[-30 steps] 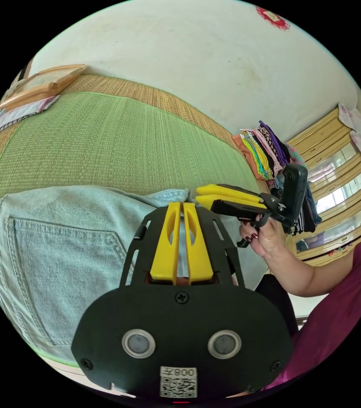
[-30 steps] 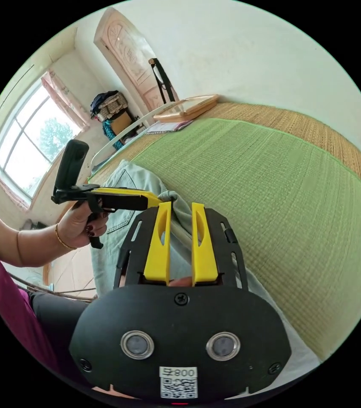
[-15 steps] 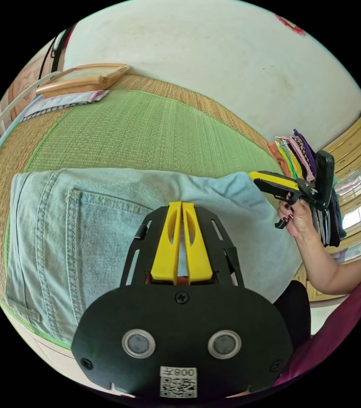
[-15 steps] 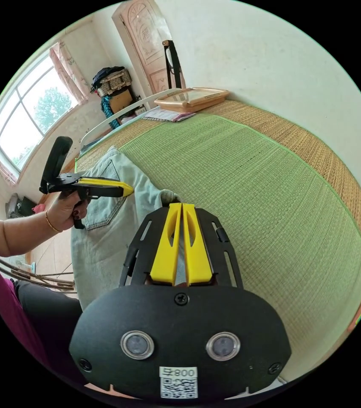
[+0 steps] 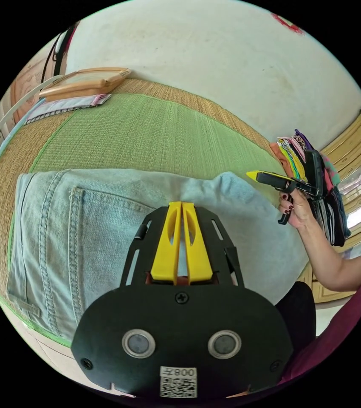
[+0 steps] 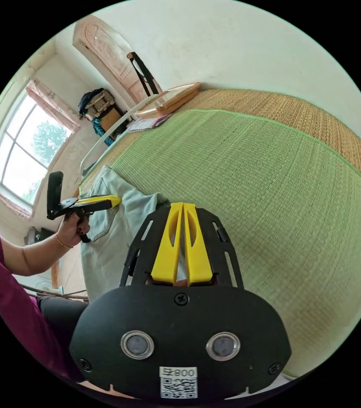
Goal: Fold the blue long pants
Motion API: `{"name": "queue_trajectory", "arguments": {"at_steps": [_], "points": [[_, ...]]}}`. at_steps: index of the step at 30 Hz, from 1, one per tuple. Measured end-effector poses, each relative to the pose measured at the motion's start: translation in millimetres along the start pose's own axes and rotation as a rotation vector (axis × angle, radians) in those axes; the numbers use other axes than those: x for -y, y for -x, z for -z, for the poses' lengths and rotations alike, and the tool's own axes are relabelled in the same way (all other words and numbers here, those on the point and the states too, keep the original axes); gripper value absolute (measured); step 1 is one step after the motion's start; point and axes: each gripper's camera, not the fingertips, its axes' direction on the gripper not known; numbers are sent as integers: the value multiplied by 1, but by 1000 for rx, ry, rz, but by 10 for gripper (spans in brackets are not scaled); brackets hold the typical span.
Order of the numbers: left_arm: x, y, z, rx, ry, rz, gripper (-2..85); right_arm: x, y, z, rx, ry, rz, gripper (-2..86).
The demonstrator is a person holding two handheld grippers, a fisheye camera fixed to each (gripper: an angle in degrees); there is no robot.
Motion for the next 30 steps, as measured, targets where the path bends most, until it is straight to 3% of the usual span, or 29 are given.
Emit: {"name": "queue_trajectory", "arguments": {"at_steps": [5, 12, 16, 25, 30], "points": [[15, -61, -16, -126, -20, -175, 1, -47, 29, 20, -30, -26, 26, 1], [36, -97, -85, -7, 124, -284, 1, -77, 35, -9, -130, 41, -10, 0], [30, -92, -88, -54, 122, -249, 0, -74, 38, -8, -166, 76, -3, 0], [20, -82, -95, -102, 131, -179, 0, -75, -11, 11, -12, 67, -151, 0], [0, -69, -91, -112, 113, -160, 0, -83, -37, 43, 0, -31, -257, 0]]}}
